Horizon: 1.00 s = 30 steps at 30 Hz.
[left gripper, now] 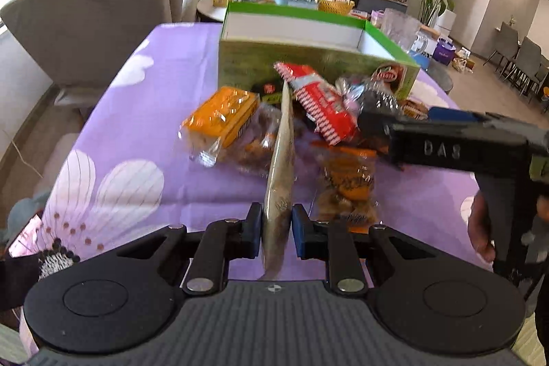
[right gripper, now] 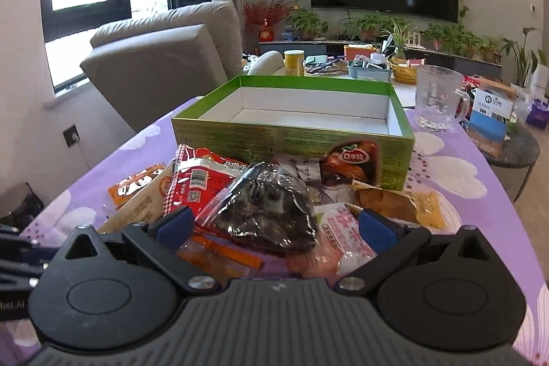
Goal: Organize snacks
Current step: 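Grasp the long cream stick pack with the left tool while the right tool grasps the dark bagged snack, then carry the stick pack and dark bag into the green box and release both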
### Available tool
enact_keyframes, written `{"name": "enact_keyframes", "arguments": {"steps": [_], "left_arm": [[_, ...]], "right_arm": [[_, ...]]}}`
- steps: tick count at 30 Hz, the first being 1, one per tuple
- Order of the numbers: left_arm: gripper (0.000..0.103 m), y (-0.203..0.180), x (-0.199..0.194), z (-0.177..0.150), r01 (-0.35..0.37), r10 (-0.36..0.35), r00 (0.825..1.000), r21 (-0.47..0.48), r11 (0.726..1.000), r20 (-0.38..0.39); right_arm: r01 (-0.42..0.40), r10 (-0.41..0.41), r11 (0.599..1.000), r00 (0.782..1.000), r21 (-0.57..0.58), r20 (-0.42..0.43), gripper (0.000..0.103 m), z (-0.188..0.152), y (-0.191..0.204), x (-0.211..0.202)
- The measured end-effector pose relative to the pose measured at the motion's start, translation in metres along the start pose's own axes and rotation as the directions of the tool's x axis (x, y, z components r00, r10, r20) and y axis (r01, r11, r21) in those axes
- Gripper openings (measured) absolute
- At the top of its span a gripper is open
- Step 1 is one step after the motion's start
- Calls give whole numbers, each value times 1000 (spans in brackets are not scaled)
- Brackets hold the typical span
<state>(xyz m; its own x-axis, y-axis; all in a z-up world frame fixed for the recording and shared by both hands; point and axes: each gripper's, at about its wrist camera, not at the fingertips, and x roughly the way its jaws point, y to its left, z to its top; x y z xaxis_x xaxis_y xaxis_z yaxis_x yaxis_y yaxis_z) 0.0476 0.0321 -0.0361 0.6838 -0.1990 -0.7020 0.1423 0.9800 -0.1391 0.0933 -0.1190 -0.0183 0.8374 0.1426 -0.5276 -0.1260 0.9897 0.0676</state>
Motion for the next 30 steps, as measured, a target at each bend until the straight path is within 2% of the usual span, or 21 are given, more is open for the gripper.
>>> {"name": "enact_keyframes", "arguments": {"steps": [6,7,12,15,17,18,20,22,26,30], "left_arm": [[17,2,6,-2,10,-10,1000,4,1000,-21],[20,2,7,-2,12,-12,1000,4,1000,-23],[27,0,14,3,7,-6,1000,17,1000,-30],[35,-2,21,8,5,-4,1000,24,1000,-31],[35,-1,30,13,4,-4,999,14,1000,-42],[35,0,33,15,8,-8,999,4,1000,-48],[23,0,38,17,22,-22,998,-5,1000,-53],[18,-2,36,16,31,-31,999,6,1000,-35],[17,-4,21,16,44,-44,999,19,999,20],[17,-3,12,18,31,-32,999,29,999,34]], "right_arm": [[-52,56,997,996,61,-72,58,4,-3,16],[-61,67,995,994,81,-81,58,4,-4,18],[-55,59,996,996,66,-70,58,5,0,15],[-56,61,996,996,66,-66,58,5,1,14],[-56,61,996,996,72,-62,58,5,0,12],[-55,60,996,996,76,-62,58,5,-1,12],[-60,65,994,996,88,-59,58,6,-3,11],[-34,40,995,997,92,-60,57,7,-6,10],[-53,67,984,995,168,-75,39,12,-21,8],[-75,86,977,995,202,-44,38,12,-27,2]]}}
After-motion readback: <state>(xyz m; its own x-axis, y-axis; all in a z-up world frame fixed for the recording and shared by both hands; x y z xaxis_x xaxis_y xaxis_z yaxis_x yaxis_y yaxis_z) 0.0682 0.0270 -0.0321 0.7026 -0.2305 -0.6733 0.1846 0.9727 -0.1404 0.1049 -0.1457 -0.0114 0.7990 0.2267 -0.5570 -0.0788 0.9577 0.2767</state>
